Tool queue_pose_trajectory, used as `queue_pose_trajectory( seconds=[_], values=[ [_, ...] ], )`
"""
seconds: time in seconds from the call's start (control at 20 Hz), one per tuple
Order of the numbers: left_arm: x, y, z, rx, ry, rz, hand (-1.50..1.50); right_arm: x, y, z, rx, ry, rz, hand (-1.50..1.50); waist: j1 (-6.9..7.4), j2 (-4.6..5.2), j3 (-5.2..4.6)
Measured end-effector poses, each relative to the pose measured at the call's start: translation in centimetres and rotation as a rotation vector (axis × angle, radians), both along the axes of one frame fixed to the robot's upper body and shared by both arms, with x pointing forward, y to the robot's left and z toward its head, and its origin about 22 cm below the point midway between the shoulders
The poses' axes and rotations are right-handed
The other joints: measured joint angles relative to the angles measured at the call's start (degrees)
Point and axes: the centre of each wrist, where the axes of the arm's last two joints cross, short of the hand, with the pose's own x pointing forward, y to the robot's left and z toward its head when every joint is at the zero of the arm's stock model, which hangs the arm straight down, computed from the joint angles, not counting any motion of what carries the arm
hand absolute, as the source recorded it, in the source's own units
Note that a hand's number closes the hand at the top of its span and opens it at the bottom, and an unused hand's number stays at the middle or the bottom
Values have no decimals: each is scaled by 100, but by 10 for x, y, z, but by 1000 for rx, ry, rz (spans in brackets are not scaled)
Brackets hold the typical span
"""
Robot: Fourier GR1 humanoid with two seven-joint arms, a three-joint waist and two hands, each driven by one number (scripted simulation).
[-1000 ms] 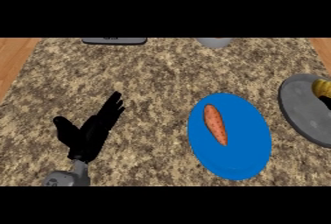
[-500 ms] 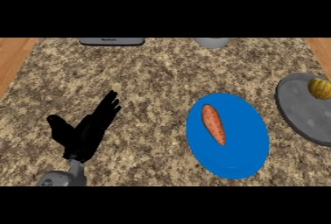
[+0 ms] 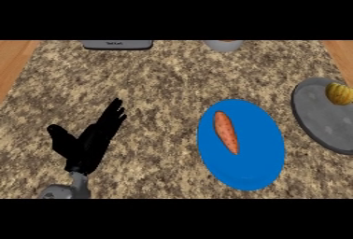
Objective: Pick the squash from the plate and place it in the pan
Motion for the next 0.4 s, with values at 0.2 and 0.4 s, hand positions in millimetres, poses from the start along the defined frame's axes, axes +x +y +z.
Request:
queue_pose_trajectory(
  seconds=[0.2, 0.4],
  values=[
    [3, 2, -2, 3, 6, 0, 0, -20, -8, -1, -1, 1, 33, -150, -22, -11, -7],
    [-3, 4, -4, 0, 10, 2, 0, -33, -11, -2, -4, 5, 65, -150, -33, -20, -11]
  ],
)
